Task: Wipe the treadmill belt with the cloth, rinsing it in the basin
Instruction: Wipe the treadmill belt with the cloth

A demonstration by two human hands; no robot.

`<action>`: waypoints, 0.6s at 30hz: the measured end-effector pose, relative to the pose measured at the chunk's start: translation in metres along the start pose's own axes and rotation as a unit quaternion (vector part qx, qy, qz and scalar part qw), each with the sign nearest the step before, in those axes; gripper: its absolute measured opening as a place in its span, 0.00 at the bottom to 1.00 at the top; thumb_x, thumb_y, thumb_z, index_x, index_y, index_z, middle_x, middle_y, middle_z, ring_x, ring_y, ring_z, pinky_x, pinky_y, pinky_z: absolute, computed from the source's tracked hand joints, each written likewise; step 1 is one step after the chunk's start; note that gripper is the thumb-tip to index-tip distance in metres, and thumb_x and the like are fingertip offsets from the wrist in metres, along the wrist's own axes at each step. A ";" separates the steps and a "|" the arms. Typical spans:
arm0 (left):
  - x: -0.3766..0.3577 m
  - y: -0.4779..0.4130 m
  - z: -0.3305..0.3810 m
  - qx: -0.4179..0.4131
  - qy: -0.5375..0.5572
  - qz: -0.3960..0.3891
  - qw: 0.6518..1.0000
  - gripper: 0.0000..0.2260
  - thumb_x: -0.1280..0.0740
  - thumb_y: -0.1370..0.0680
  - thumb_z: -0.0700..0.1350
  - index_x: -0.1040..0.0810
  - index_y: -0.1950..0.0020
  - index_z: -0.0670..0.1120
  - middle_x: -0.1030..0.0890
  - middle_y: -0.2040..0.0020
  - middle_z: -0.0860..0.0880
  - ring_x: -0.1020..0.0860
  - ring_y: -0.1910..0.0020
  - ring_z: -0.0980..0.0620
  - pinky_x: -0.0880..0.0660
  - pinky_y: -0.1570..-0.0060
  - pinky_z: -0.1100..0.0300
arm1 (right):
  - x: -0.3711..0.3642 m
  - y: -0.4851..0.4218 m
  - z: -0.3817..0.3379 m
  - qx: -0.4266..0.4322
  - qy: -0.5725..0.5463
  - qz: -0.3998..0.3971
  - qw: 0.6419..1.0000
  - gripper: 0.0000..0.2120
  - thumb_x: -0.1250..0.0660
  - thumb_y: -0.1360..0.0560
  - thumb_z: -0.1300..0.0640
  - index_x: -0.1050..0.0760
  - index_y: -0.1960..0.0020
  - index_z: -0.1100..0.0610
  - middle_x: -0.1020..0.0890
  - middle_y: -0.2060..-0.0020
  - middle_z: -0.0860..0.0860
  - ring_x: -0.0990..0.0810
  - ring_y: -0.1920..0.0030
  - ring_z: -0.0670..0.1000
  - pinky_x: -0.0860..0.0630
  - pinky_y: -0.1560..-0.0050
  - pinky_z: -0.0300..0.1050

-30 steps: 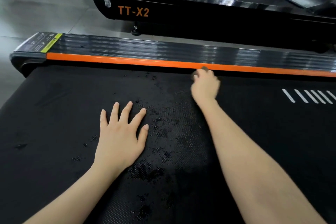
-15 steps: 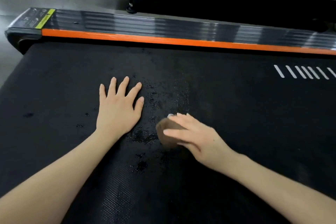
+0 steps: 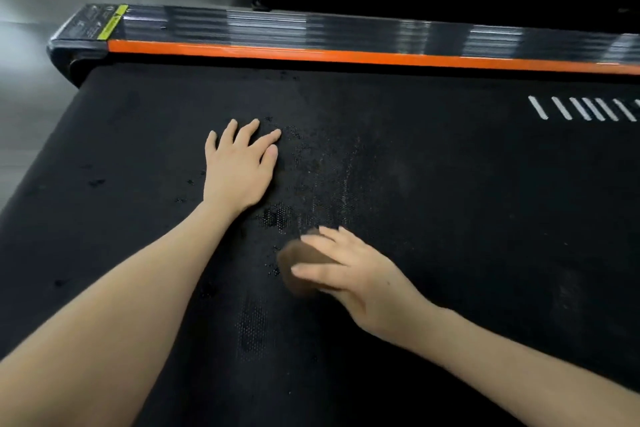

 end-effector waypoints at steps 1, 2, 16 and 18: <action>0.000 0.000 0.000 0.003 0.006 -0.002 1.000 0.19 0.50 0.17 0.53 0.33 0.28 0.58 0.38 0.25 0.49 0.46 0.25 0.44 0.54 0.27 0.44 | 0.003 0.004 0.004 0.024 0.020 -0.021 0.999 0.17 0.44 0.24 0.58 0.27 0.38 0.50 0.26 0.35 0.55 0.29 0.34 0.59 0.41 0.31 0.57; 0.001 0.000 0.000 0.007 0.011 -0.005 1.000 0.18 0.50 0.17 0.53 0.33 0.28 0.58 0.38 0.24 0.49 0.46 0.24 0.44 0.54 0.27 0.45 | 0.009 -0.001 0.016 0.027 0.036 -0.027 0.999 0.17 0.44 0.24 0.58 0.27 0.37 0.49 0.26 0.35 0.55 0.28 0.34 0.57 0.41 0.32 0.59; 0.053 0.070 -0.001 0.036 0.314 0.078 0.946 0.16 0.41 0.20 0.50 0.25 0.34 0.48 0.23 0.37 0.51 0.34 0.30 0.50 0.39 0.33 0.56 | -0.008 0.090 -0.046 0.052 -0.007 -0.098 0.994 0.17 0.44 0.23 0.54 0.29 0.36 0.43 0.31 0.30 0.48 0.38 0.27 0.51 0.49 0.28 0.55; 0.057 0.085 -0.005 0.018 0.239 0.047 0.970 0.17 0.42 0.19 0.51 0.27 0.32 0.49 0.28 0.30 0.50 0.40 0.26 0.48 0.44 0.30 0.54 | 0.017 0.089 -0.007 0.005 0.023 -0.069 0.997 0.17 0.43 0.22 0.55 0.29 0.35 0.42 0.31 0.30 0.47 0.36 0.29 0.47 0.48 0.28 0.59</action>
Point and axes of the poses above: each hand's wrist, its own y-axis away from the middle knuckle, its own x-axis out of the back of the hand, z = x × y, the point moved 7 cm from there along -y, towards the middle knuckle
